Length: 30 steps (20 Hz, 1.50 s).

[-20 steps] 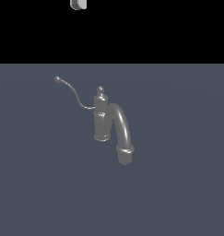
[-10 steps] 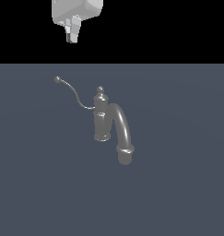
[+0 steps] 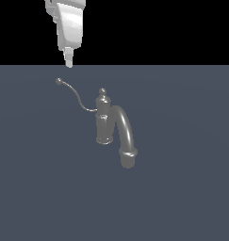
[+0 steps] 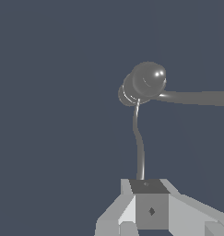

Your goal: Turn on the faucet by rotating a designated handle.

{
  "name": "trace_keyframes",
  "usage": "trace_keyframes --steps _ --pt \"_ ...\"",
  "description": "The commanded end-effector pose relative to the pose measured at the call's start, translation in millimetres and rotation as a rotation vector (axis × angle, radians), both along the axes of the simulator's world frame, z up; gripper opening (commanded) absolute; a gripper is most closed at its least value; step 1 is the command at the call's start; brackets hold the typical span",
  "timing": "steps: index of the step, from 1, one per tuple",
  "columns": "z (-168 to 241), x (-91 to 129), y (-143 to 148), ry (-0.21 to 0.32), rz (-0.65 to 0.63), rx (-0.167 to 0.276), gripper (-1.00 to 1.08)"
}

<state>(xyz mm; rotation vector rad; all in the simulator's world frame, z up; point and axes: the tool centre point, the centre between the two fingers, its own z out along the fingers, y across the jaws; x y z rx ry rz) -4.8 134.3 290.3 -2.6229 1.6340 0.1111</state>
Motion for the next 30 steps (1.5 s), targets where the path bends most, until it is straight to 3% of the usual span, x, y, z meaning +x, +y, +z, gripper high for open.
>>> trace_keyframes --steps 1,10,20,30 --pt "-13 7 8 -0.003 -0.053 -0.02 -1.0" --pt "-41 22 25 -0.02 -0.171 -0.071 -1.0" --pt "-48 26 30 -0.027 -0.197 -0.083 -1.0" --pt "-48 3 23 -0.026 -0.197 -0.083 -1.0"
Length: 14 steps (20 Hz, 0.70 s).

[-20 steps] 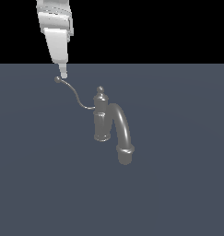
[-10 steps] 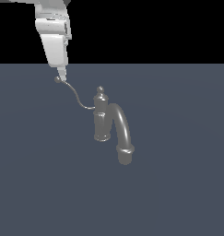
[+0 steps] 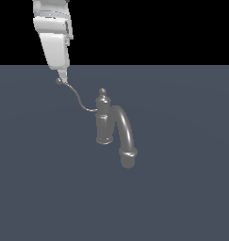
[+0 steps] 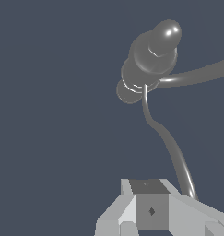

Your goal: Turn on the faucet by rotating a designated handle.

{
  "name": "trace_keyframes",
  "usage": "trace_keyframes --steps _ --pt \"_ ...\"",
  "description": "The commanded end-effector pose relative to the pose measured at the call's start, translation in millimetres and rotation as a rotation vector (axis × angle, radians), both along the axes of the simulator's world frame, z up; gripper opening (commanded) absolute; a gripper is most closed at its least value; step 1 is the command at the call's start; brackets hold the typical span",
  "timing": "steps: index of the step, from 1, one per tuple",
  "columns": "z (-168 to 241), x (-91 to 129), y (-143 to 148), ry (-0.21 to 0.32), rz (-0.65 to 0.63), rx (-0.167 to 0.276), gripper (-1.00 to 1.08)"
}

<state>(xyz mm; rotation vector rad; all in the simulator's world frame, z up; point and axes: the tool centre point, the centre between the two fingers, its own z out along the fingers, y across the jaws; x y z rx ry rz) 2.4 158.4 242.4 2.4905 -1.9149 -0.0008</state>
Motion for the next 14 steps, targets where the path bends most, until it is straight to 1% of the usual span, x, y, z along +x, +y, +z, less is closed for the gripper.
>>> trace_keyframes --steps 1,14 --pt "0 -6 -2 0.0 0.0 0.0 -1.0" --pt "0 -38 -11 0.0 0.0 0.0 -1.0"
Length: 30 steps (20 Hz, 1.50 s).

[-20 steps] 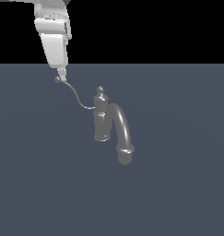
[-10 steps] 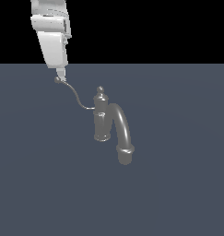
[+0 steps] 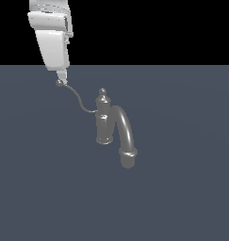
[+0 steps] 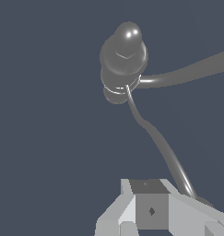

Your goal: Turn on the faucet by rotating a designated handle.

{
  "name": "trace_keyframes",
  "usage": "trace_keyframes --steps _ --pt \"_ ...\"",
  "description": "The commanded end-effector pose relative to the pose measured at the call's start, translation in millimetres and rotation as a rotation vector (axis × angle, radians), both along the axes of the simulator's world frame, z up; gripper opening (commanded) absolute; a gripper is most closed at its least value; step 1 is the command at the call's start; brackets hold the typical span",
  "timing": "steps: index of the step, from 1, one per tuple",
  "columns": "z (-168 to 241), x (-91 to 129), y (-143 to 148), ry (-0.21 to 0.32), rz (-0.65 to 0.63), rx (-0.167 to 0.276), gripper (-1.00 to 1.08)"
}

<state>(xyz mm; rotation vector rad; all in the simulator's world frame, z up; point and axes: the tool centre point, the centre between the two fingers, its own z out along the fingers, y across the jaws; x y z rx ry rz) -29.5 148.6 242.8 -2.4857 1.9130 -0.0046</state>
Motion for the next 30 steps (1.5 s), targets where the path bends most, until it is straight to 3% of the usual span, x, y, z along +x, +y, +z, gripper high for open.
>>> trace_keyframes --steps 1,15,16,30 --pt "-1 -9 -2 0.006 0.001 -0.002 -1.0" --pt "0 -41 -11 0.005 0.0 -0.002 -1.0" --pt "1 -33 -17 -0.005 -0.012 -0.003 -1.0" --pt "0 -62 -58 0.0 -0.006 -0.002 -1.0"
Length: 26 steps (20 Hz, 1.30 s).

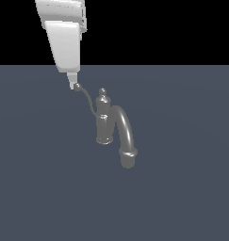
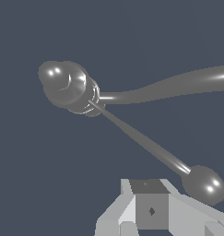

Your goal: Turn on the faucet by rotating a designated handle.

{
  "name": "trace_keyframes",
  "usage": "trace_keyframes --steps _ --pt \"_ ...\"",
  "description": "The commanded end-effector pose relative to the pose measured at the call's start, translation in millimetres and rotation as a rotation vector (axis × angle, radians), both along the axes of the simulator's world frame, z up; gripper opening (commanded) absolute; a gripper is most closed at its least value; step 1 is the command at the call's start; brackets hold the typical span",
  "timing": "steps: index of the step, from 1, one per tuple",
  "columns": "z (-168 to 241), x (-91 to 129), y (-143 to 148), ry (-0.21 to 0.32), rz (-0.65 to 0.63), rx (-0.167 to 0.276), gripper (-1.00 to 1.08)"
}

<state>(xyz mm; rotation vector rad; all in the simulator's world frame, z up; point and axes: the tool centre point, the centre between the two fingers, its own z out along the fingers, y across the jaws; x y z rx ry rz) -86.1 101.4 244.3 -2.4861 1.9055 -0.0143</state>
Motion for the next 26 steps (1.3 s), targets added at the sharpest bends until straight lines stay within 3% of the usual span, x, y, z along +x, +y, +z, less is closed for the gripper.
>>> trace_keyframes --steps 1,13,15,26 --pt "-1 -7 -14 0.008 -0.01 -0.002 -1.0" --pt "-2 -32 -50 0.013 -0.004 -0.002 -1.0" --pt "0 -29 -41 0.006 0.006 0.0 -1.0" --pt "-1 -15 -99 0.01 0.001 -0.001 -1.0"
